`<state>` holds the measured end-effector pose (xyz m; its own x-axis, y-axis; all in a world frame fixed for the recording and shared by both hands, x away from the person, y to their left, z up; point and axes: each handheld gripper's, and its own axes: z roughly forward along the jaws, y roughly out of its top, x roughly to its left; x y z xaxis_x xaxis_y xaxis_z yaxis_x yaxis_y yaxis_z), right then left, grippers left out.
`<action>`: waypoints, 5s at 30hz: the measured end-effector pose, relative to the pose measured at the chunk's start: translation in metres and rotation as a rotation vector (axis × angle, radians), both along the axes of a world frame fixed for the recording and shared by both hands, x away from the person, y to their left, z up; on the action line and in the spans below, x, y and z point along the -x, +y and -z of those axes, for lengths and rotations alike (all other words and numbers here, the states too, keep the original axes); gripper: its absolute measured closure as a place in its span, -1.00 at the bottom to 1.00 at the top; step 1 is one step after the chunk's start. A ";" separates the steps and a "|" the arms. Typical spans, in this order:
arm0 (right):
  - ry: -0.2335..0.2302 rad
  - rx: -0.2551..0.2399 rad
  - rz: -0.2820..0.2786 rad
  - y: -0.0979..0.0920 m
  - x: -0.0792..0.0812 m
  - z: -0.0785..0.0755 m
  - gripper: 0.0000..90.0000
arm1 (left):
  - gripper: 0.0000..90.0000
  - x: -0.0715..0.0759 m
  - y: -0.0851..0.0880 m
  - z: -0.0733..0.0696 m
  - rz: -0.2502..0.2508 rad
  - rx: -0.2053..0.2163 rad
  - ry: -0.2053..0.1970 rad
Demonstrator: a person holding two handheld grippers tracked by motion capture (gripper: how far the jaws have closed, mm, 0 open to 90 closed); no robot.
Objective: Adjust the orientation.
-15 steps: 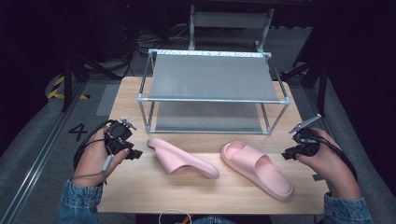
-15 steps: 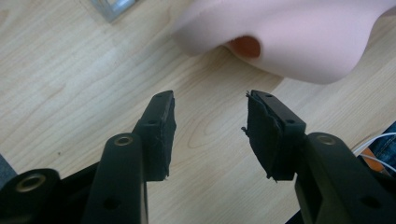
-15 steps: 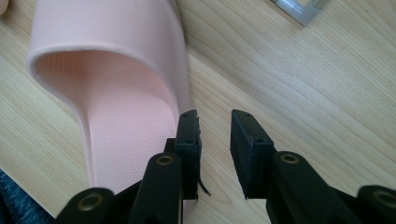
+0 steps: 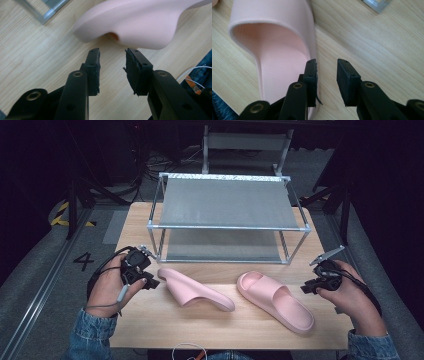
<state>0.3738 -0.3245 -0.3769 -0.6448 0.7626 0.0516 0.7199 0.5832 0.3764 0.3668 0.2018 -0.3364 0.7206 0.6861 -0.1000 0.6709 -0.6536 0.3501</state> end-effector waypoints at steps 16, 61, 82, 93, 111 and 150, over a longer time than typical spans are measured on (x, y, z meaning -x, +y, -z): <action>0.021 -0.008 0.010 -0.004 0.009 0.008 0.54 | 0.98 -0.005 -0.038 0.001 0.155 0.045 0.011; 0.010 -0.012 0.021 -0.004 0.022 0.013 0.46 | 0.98 -0.023 -0.075 0.020 0.212 0.034 0.033; -0.004 -0.014 0.076 -0.021 0.041 0.013 0.43 | 0.81 -0.047 -0.090 0.015 0.160 0.105 -0.044; -0.015 -0.024 0.115 -0.031 0.052 0.016 0.34 | 0.32 -0.057 -0.103 0.019 0.152 0.151 -0.182; -0.060 -0.034 0.090 -0.030 0.051 0.016 0.25 | 0.36 -0.042 -0.113 0.028 0.198 0.140 -0.188; -0.063 -0.039 -0.031 0.002 0.017 0.016 0.26 | 0.64 -0.027 -0.049 0.059 -0.078 -0.105 0.004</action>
<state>0.3564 -0.3229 -0.3924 -0.6707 0.7407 0.0393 0.6762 0.5887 0.4429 0.3937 0.1532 -0.3951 0.6642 0.7470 -0.0273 0.7225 -0.6322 0.2796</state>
